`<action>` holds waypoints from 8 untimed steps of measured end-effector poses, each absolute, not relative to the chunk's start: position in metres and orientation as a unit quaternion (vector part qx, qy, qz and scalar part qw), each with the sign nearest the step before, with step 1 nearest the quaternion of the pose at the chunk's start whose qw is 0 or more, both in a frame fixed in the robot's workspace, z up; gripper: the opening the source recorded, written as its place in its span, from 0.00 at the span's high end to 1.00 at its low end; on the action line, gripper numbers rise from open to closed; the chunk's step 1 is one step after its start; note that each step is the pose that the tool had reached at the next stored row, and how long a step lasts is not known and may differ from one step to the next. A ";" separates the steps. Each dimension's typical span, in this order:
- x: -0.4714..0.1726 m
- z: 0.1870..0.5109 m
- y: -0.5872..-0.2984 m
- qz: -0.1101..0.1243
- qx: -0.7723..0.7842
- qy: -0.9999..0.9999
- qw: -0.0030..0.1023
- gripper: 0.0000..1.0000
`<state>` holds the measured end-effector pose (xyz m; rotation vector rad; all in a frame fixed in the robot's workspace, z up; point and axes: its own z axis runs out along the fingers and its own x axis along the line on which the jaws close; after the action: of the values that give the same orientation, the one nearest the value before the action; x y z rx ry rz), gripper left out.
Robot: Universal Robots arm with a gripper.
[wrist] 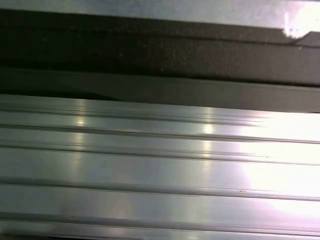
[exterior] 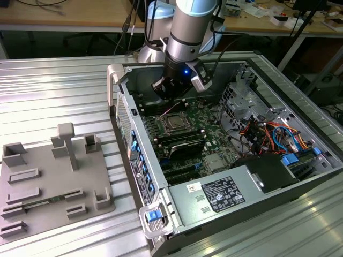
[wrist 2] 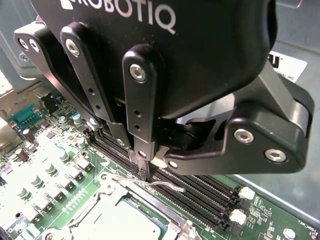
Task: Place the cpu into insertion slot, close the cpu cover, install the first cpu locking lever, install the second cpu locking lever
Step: 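Install the first cpu locking lever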
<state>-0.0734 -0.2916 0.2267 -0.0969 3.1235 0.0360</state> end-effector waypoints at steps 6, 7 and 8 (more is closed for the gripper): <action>-0.073 0.226 -0.295 0.012 -0.031 0.999 0.008 0.89; -0.073 0.226 -0.295 0.012 -0.031 0.999 0.008 0.89; -0.073 0.226 -0.296 0.012 -0.031 0.999 0.008 0.89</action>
<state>-0.0733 -0.2957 0.2261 -0.0973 3.1234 0.0361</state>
